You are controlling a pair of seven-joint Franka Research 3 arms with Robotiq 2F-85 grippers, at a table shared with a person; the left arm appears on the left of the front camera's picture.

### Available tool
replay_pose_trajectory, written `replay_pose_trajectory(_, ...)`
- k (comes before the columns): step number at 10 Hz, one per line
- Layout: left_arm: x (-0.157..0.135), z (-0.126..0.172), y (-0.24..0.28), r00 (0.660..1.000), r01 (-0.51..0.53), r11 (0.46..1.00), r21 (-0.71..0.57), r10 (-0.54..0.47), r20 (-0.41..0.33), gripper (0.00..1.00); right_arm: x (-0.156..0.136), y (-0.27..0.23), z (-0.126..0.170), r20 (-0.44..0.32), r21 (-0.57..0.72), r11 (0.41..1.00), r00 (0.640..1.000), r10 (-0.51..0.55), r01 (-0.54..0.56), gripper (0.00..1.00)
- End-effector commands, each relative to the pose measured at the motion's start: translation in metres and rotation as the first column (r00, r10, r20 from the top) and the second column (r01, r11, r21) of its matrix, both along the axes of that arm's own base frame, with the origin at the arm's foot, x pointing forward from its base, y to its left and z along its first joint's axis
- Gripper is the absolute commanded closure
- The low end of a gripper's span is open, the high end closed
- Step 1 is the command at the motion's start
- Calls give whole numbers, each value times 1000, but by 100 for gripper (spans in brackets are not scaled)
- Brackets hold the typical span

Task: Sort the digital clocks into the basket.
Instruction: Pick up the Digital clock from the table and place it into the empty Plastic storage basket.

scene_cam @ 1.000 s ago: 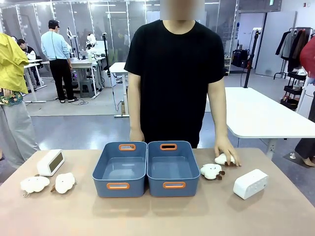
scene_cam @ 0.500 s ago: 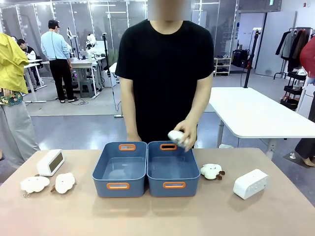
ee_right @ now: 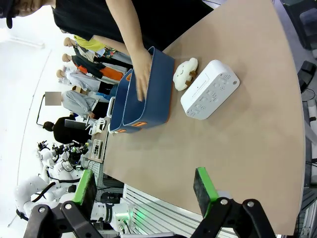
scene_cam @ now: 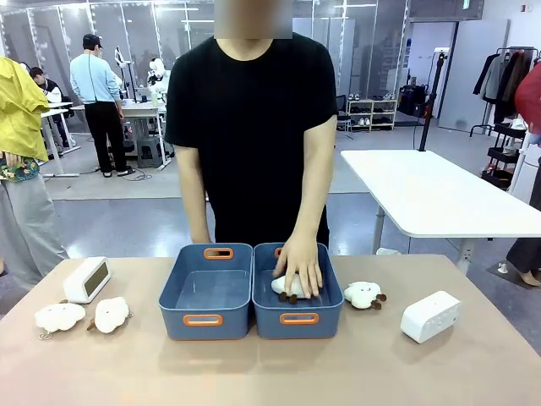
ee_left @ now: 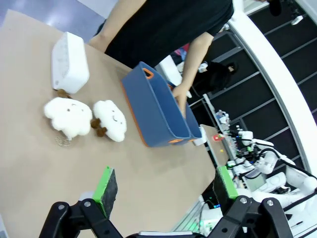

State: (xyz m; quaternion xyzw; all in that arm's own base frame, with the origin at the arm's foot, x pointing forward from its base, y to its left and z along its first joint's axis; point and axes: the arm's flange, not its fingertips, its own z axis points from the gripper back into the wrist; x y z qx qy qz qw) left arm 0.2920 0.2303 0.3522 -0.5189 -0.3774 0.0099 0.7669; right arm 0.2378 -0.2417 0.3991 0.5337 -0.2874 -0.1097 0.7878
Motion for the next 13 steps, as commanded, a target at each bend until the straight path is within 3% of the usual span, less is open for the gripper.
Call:
replay_pose_trajectory(1,13,46,-32,997,-75,961,267,78,-2,0,0,1,2,10,1,1000,1000,6,-6,0)
replay_pose_trajectory(3,57,83,-74,996,-57,878,475,85,-39,0,0,1,2,10,1,1000,1000,6,-6,0)
replay_pose_trajectory(4,78,90,-91,991,-68,807,587,124,-56,0,0,1,2,10,1,1000,1000,6,-6,0)
replay_pose_trajectory(5,99,99,-111,986,-63,739,671,151,-73,0,0,1,2,10,1,1000,1000,6,-6,0)
replay_pose_trajectory(6,123,107,-129,991,-35,711,702,116,-69,0,0,1,2,10,1,1000,1000,6,-6,0)
replay_pose_trajectory(7,144,109,-147,993,-26,660,751,105,-58,0,0,1,2,10,1,1000,1000,6,-6,0)
replay_pose_trajectory(8,160,105,-167,993,-14,566,824,107,-57,0,0,1,2,10,1,1000,1000,6,-6,0)
replay_pose_trajectory(9,173,102,-184,990,46,473,880,97,-104,0,0,1,2,10,1,1000,1000,6,-6,0)
replay_pose_trajectory(10,198,97,-195,990,64,405,912,90,-110,0,0,1,2,10,1,1000,1000,6,-6,0)
replay_pose_trajectory(11,217,90,-201,986,43,343,938,139,-96,0,0,1,2,10,1,1000,1000,6,-6,0)
replay_pose_trajectory(13,243,71,-204,953,60,426,903,244,-179,0,0,1,2,10,1,1000,1000,6,-6,0)
